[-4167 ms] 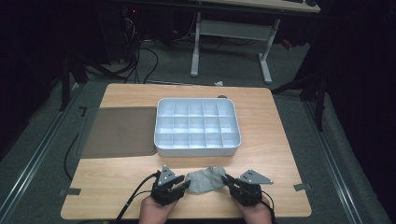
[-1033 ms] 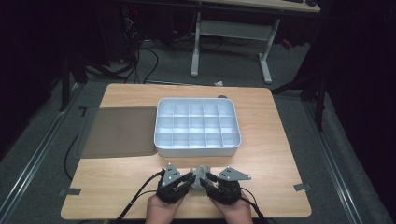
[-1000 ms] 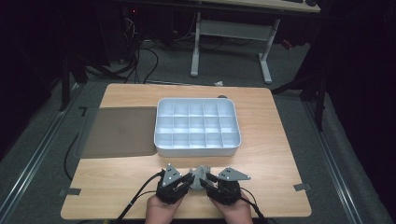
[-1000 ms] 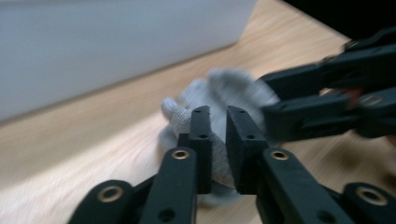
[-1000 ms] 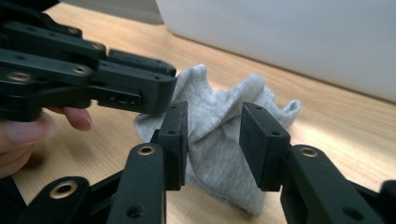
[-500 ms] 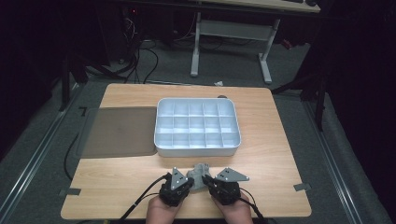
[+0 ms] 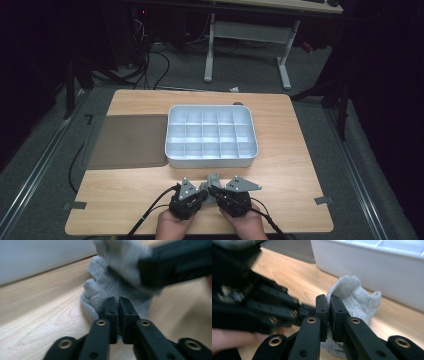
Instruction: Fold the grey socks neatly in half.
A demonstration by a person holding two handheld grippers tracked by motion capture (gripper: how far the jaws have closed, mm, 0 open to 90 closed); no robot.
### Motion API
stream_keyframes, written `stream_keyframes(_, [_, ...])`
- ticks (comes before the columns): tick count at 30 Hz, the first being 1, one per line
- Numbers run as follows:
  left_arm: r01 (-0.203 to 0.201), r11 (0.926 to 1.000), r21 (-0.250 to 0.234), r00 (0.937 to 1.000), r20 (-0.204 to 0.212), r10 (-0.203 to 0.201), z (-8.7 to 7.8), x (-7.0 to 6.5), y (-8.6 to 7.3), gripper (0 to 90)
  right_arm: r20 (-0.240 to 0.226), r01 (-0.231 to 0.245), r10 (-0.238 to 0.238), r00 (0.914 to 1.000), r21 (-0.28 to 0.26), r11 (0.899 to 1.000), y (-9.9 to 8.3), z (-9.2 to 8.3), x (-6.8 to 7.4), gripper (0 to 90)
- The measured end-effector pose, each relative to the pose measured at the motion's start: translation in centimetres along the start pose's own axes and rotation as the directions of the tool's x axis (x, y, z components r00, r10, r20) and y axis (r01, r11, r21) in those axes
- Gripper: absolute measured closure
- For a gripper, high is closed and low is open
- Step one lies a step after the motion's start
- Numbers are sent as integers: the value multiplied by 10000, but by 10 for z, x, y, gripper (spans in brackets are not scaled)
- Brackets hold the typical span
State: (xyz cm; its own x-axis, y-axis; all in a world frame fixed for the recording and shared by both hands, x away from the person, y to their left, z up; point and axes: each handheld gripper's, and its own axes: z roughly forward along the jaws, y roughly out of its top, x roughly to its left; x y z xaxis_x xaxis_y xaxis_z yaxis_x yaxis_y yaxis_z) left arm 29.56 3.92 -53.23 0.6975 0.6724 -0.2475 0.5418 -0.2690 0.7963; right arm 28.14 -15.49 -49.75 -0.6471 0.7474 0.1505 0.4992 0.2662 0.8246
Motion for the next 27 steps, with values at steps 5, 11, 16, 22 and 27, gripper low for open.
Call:
stream_keyframes(5, [1690, 9805, -1002, 9814, 1091, -1580, -20, 18, -1, 748, 4, -174, 174, 9998, 229, 9996, -10, 6, -4, 864])
stream_keyframes(11, [1160, 9931, -173, 9930, -187, -1163, -22, 26, -2, 821, -53, -181, 183, 9998, 367, 9992, -15, 10, -5, 864])
stream_keyframes(16, [443, 9962, 753, 9987, -271, -424, -7, 15, -3, 886, -121, -96, 102, 9999, 441, 9990, -15, 13, -2, 864])
stream_keyframes(22, [268, 9958, 870, 9993, -287, -243, -4, 11, -2, 890, -290, 49, -31, 9996, 608, 9981, -16, 18, 1, 864])
stream_keyframes(27, [131, 9960, 887, 9994, -325, -102, -3, 10, -3, 891, -478, 413, -371, 9982, 899, 9951, -18, 18, 8, 865])
